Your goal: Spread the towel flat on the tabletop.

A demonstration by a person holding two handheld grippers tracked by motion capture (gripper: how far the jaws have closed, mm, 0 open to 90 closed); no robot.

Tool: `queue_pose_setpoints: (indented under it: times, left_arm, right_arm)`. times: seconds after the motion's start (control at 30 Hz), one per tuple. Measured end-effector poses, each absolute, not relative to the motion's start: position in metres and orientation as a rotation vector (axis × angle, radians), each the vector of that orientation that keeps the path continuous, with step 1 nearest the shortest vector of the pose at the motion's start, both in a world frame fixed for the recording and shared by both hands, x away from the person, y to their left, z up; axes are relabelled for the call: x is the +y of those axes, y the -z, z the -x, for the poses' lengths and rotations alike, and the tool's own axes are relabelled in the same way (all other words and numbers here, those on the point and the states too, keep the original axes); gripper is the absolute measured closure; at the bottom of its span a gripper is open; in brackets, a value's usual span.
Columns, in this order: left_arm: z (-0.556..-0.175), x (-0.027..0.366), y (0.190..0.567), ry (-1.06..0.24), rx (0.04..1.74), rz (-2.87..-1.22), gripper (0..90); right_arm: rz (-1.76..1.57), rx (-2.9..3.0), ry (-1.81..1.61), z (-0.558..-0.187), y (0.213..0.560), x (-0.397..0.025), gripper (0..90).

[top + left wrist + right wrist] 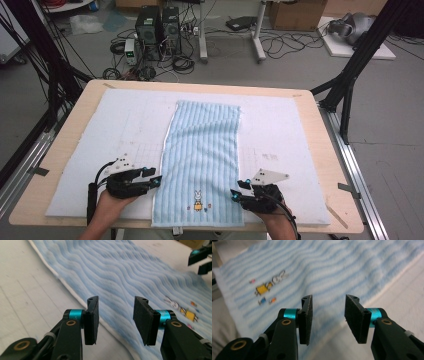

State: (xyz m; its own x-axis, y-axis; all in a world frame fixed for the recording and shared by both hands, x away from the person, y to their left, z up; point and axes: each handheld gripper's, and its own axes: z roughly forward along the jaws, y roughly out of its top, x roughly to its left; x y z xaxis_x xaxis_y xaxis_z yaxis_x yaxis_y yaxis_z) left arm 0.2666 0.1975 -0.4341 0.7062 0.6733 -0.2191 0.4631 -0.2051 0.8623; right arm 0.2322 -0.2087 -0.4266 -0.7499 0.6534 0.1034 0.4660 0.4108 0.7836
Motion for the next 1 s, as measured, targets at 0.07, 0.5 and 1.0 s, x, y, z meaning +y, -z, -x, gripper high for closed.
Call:
queue_pose_setpoints:
  times: [0.07, 0.5, 1.0]
  left_arm:
    - [-0.274, 0.197, 0.432, -0.263, 0.902, -1.838, 55.6]
    - [-0.309, 0.199, 0.433, -0.291, 0.970, -1.787, 55.6]
    - [-0.323, 0.182, 0.448, -0.265, 0.987, -1.912, 57.8]
  right_arm:
    - [-0.952, 2.470, -1.267, -0.238, 0.426, -0.198, 61.2]
    - [-0.787, 2.663, -1.175, -0.254, 0.444, -0.153, 86.3]
    - [-0.953, 2.553, -1.318, -0.272, 0.433, -0.189, 62.5]
